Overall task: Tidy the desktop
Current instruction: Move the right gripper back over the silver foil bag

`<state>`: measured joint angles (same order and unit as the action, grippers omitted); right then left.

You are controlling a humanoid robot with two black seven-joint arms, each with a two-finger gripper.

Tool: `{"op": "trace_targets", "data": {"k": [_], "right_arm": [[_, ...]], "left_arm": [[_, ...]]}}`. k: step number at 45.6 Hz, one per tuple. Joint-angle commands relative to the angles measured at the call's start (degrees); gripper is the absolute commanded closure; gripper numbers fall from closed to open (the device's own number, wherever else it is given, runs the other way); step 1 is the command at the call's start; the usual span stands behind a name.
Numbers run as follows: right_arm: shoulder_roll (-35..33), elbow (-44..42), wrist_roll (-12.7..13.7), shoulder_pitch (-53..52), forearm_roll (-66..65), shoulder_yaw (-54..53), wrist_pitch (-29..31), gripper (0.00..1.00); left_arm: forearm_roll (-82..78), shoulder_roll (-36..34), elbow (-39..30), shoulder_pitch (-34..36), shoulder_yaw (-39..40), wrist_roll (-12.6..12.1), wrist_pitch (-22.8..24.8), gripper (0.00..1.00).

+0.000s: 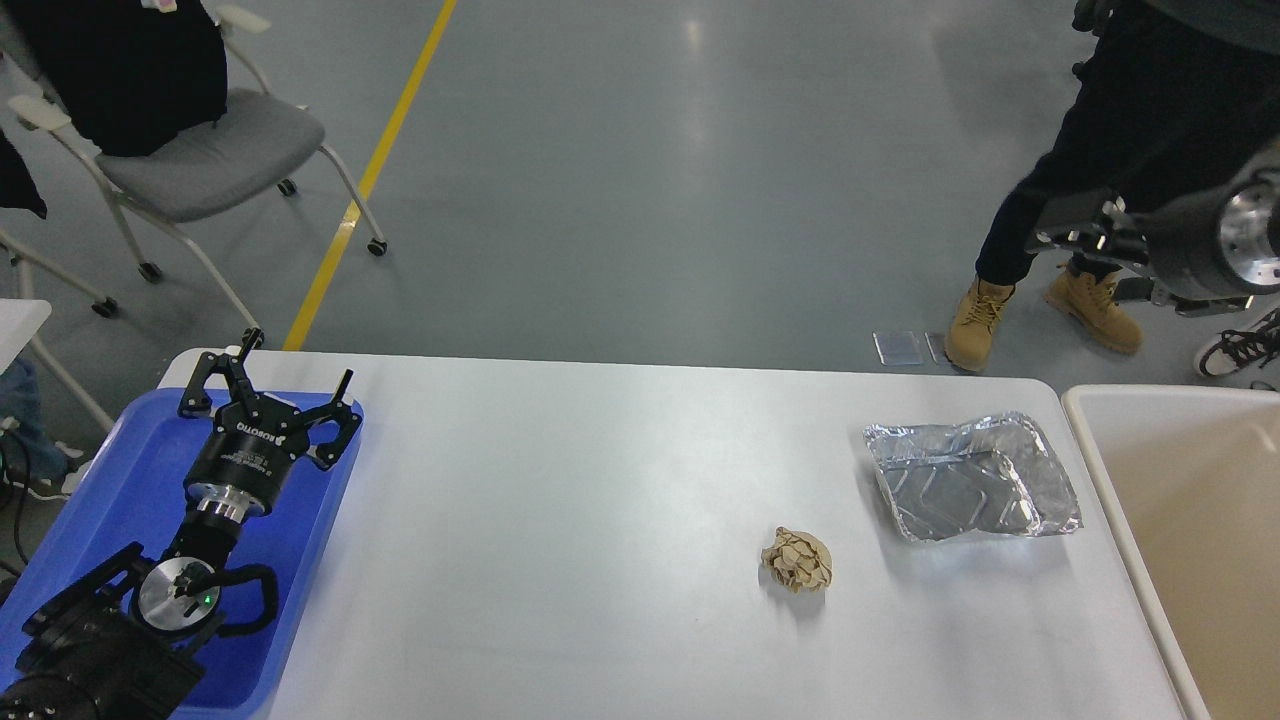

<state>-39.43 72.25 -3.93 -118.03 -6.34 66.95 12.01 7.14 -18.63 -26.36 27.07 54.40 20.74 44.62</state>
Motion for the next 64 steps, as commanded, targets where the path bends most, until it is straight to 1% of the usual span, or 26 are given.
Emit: {"op": "trace_targets", "data": {"k": [1, 13, 20, 27, 38, 47, 53, 59, 64], "right_arm": [[6.0, 10.0, -2.0, -10.0, 2.0, 6.5, 0.4, 0.0], [15.5, 20.1, -2.0, -17.3, 2.0, 6.3, 1.0, 0.0], [19.7, 21.1, -1.6, -19.8, 2.0, 3.7, 4.0, 0.0], [23.1, 21.7, -1.5, -22.1, 2.0, 2.7, 10.9, 0.0], [27.4, 21.6, -1.4, -21.0, 1.9, 3.2, 12.9, 0.0], [27.7, 21.3, -1.0, -20.3, 0.7, 6.5, 16.6, 0.0], [27.7, 20.2, -0.1, -18.4, -0.1, 9.3, 16.7, 0.0], [27.3, 20.4, 1.4, -19.0, 0.0, 12.4, 16.7, 0.0], [27.1, 20.6, 1.7, -20.0, 0.2, 13.6, 17.0, 0.0]], "left_arm": [[0.0, 0.0, 0.0, -0.1, 0.0, 0.0, -0.1, 0.01], [0.0, 0.0, 0.0, -0.1, 0.0, 0.0, -0.1, 0.01], [0.0, 0.0, 0.0, -0.1, 0.2, 0.0, -0.1, 0.01], [0.0, 0.0, 0.0, -0.1, 0.2, 0.0, -0.1, 0.01], [0.0, 0.0, 0.0, -0.1, 0.2, 0.0, -0.1, 0.01], [0.0, 0.1, 0.0, -0.1, 0.3, 0.0, -0.1, 0.01], [0.0, 0.1, 0.0, -0.1, 0.4, -0.1, 0.0, 0.01], [0.0, 0.1, 0.0, -0.1, 0.4, -0.1, 0.0, 0.01], [0.0, 0.1, 0.0, -0.1, 0.4, 0.0, 0.0, 0.01]]}}
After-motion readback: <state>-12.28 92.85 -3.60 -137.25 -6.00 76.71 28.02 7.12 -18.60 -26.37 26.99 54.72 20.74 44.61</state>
